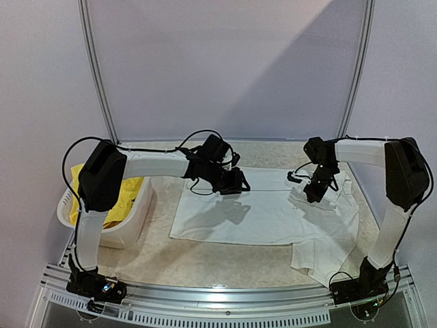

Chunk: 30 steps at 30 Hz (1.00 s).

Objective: Fold and stack the mixed laundry pile
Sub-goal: Smooth out the 1/3-folded T-shirt at the center of the board.

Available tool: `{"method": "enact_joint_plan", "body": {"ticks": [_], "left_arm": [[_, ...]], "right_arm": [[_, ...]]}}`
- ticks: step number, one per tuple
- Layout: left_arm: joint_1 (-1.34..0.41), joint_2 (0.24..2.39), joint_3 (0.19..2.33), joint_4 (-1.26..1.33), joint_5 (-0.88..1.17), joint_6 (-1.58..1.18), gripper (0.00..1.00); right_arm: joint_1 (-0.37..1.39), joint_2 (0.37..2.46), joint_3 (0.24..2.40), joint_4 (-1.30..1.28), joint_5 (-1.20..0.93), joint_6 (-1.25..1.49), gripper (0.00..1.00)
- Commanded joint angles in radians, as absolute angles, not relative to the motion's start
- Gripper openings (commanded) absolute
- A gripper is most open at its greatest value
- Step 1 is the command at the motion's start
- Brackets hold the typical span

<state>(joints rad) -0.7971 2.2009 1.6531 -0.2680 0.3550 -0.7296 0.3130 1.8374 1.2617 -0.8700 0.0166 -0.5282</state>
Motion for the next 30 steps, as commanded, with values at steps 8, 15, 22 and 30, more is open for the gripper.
{"method": "enact_joint_plan", "body": {"ticks": [8,15,22,30], "left_arm": [[-0.783,2.169,1.638,-0.235,0.376,-0.736,0.41],[-0.784,2.175,1.637,-0.230,0.385,-0.739,0.41],[-0.784,2.201,1.649,-0.215,0.409,-0.753,0.41],[-0.795,2.251,1.716,-0.217,0.445,-0.726,0.41]], "right_arm": [[0.312,1.770,1.258,-0.988,0.012,-0.537,0.00],[0.311,1.747,1.277,-1.069,-0.027,-0.592,0.00],[0.311,1.779,1.277,-1.098,-0.083,-0.601,0.15],[0.251,1.634,1.282,-1.121,-0.081,-0.574,0.26]]}}
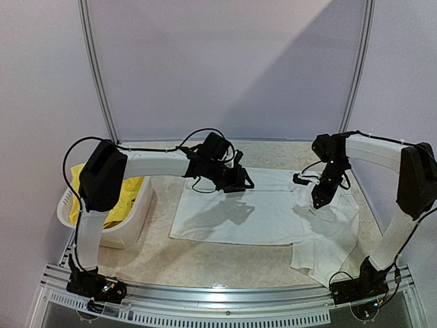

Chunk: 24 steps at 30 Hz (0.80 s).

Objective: Fold and stack the mixed laundry pile
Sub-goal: Smooth out the 1/3-folded T-shirt at the center of the board.

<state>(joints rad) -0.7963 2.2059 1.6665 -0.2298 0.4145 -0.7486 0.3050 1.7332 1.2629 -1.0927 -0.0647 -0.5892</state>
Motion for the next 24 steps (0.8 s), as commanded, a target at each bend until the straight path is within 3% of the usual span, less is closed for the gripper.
{"method": "enact_joint_plan", "body": {"ticks": [1,9,14,18,24], "left_arm": [[-0.799,2.261,1.732,-0.216,0.452,-0.720,0.41],[-0.779,2.339,1.854,-0.234,0.382,-0.728,0.41],[-0.713,2.384,1.925,-0.278,0.338,-0.725,0.41],[-0.660,2.430,1.955,-0.303,0.321,-0.733,0.41],[-0.597,2.479,1.958,-0.287,0.335,-0.767,0.41]], "right_arm": [[0.223,1.626,1.284,-1.107,-0.080,-0.566,0.26],[-0.092,1.746,1.409,-0.938,-0.094,-0.424,0.26],[-0.264,1.894,1.538,-0.944,-0.219,-0.307,0.30],[-0.341,2.014,1.609,-0.981,-0.371,-0.287,0.37],[-0.367,2.129,1.633,-0.974,-0.499,-0.318,0.38]]}}
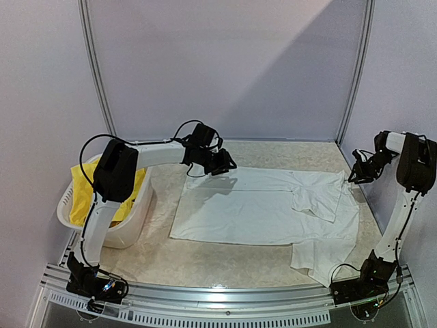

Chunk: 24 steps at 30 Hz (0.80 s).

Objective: Fold and stack the mixed laundry pile
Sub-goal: Smooth out the 1/3-folded T-shirt at the center of the board.

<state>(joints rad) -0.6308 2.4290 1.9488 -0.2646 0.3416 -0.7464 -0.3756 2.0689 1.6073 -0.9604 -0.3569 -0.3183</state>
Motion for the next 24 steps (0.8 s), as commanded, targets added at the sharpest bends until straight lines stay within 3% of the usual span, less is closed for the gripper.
{"method": "enact_joint_plan", "body": {"ticks": [1,12,18,24], "left_arm": [[-0.590,2.484,1.956,-0.285,0.339,-0.771,0.41],[-0.552,2.474,1.898,-0.265,0.350,-0.805,0.41],[-0.562,2.389,1.865,-0.286,0.325,-0.734,0.41],[-0.596,2.304,1.823,-0.333,0.296,-0.666,0.41]], "right_arm": [[-0.367,2.138,1.636,-0.971,-0.514,-0.326,0.37],[-0.368,2.185,1.644,-0.973,-0.526,-0.333,0.33],[-0.356,1.852,1.404,-1.015,-0.556,-0.548,0.34],[-0.237,1.643,1.149,-1.059,-0.386,-0.839,0.31]]}}
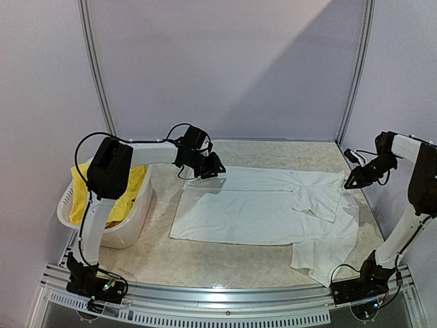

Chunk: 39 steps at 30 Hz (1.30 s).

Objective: Fold and stack the mixed laundry pile
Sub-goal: Smooth out the 1/3-folded T-shirt at the center of the board.

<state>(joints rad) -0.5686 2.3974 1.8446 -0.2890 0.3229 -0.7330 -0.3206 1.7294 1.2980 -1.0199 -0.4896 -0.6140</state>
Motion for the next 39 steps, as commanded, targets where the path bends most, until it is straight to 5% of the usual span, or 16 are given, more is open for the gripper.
{"method": "enact_joint_plan", "body": {"ticks": [1,15,39], "left_arm": [[-0.605,2.296,1.821,-0.343,0.295,-0.656,0.41],[-0.707,2.241,1.810,-0.398,0.309,-0.620,0.41],[-0.707,2.243,1.780,-0.393,0.334,-0.620,0.41]], "right_arm": [[-0.216,1.633,1.119,-1.049,-0.358,-0.852,0.31],[-0.036,1.665,1.054,-0.963,-0.204,-0.804,0.23],[-0.007,1.798,1.064,-0.917,-0.125,-0.748,0.32]]}}
